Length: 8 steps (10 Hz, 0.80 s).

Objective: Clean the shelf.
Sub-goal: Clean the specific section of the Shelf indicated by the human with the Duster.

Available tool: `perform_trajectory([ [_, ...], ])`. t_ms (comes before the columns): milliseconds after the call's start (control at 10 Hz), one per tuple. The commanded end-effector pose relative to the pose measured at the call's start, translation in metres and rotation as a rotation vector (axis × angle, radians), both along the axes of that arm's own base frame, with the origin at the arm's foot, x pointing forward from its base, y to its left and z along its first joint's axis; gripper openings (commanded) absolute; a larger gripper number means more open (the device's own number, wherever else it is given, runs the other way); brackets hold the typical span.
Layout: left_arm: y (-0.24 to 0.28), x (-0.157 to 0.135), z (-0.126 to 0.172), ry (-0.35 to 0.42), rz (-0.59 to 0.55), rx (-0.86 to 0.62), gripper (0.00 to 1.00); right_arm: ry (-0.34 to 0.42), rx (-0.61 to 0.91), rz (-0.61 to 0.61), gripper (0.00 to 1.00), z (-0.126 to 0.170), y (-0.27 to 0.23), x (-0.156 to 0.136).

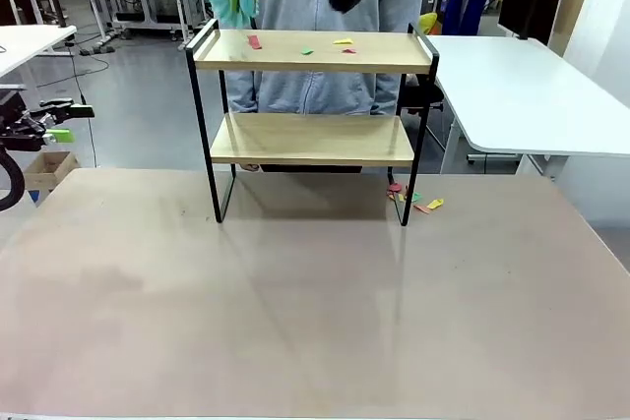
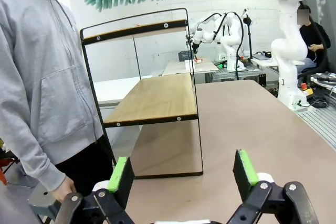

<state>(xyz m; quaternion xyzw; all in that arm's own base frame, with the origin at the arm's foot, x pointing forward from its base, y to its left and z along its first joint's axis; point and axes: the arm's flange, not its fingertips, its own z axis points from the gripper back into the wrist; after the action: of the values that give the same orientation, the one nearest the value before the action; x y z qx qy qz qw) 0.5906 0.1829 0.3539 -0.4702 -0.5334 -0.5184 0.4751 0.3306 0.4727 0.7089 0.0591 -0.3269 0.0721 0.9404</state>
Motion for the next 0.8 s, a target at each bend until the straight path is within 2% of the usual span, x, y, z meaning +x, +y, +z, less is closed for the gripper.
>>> perform_trajectory([
  [0, -0.001, -0.002, 0.002, -0.013, -0.003, 0.008, 1.0, 0.012, -0.015, -0.052, 0.13, 0.011, 0.046, 0.019],
  [300, -0.001, -0.002, 0.002, -0.013, -0.003, 0.008, 1.0, 0.016, 0.004, -0.063, 0.13, 0.001, 0.06, 0.032],
  [700, -0.001, -0.002, 0.002, -0.013, -0.003, 0.008, 1.0, 0.094, -0.021, -0.071, 0.13, -0.028, 0.064, 0.037],
])
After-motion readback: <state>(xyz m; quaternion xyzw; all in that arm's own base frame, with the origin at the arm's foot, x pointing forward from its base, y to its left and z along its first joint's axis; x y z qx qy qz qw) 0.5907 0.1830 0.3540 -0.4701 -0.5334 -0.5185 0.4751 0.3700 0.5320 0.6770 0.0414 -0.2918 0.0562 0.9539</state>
